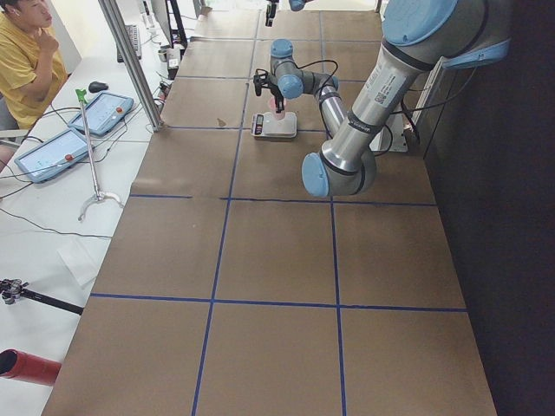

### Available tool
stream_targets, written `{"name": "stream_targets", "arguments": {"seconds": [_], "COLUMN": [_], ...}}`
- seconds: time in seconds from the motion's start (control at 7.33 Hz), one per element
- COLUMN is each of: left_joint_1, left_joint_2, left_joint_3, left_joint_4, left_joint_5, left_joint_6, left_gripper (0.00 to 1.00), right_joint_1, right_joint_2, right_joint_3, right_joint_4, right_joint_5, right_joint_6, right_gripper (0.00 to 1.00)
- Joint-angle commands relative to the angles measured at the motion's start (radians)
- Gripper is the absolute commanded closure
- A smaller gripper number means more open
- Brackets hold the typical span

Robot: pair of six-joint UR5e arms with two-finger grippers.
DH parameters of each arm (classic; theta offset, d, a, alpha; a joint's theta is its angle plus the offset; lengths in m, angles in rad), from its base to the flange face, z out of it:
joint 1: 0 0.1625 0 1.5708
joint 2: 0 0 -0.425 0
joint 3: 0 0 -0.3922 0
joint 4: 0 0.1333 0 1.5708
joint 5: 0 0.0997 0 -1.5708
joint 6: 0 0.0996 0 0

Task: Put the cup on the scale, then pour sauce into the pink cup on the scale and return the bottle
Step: 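Carry the pink cup onto the scale with the left gripper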

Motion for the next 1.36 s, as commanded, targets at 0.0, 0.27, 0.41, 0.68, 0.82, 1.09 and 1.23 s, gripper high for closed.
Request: {"name": "stream_targets", "arguments": {"seconds": [0.0, 0.27, 0.41, 0.68, 0.82, 1.09, 1.23], "left_joint_1": [0.011, 0.011, 0.011, 0.011, 0.011, 0.009, 0.008], "left_joint_2": [-0.002, 0.001, -0.002, -0.001, 0.001, 0.001, 0.001], "left_joint_3": [0.004, 0.010, 0.023, 0.024, 0.021, 0.013, -0.002], "left_joint_4": [0.004, 0.002, -0.005, -0.027, -0.069, -0.085, -0.085], "left_joint_5": [0.016, 0.024, 0.052, 0.056, 0.057, 0.057, 0.057], "left_joint_6": [0.000, 0.011, 0.011, 0.012, 0.012, 0.011, 0.011], "left_gripper": [1.00, 1.00, 0.97, 0.53, 0.35, 0.34, 0.34], "right_joint_1": [-0.077, -0.104, -0.122, -0.215, -0.238, -0.278, -0.312], "right_joint_2": [0.006, 0.008, 0.008, -0.015, -0.053, -0.163, -0.184], "right_joint_3": [0.078, 0.113, 0.127, 0.219, 0.272, 0.381, 0.414], "right_joint_4": [0.002, 0.003, 0.003, 0.005, 0.005, 0.005, 0.005], "right_joint_5": [-0.109, -0.119, -0.125, -0.195, -0.198, -0.200, -0.211], "right_joint_6": [0.122, 0.155, 0.187, 0.311, 0.340, 0.351, 0.374], "right_gripper": [0.00, 0.00, 0.00, 0.00, 0.01, 0.00, 0.00]}}
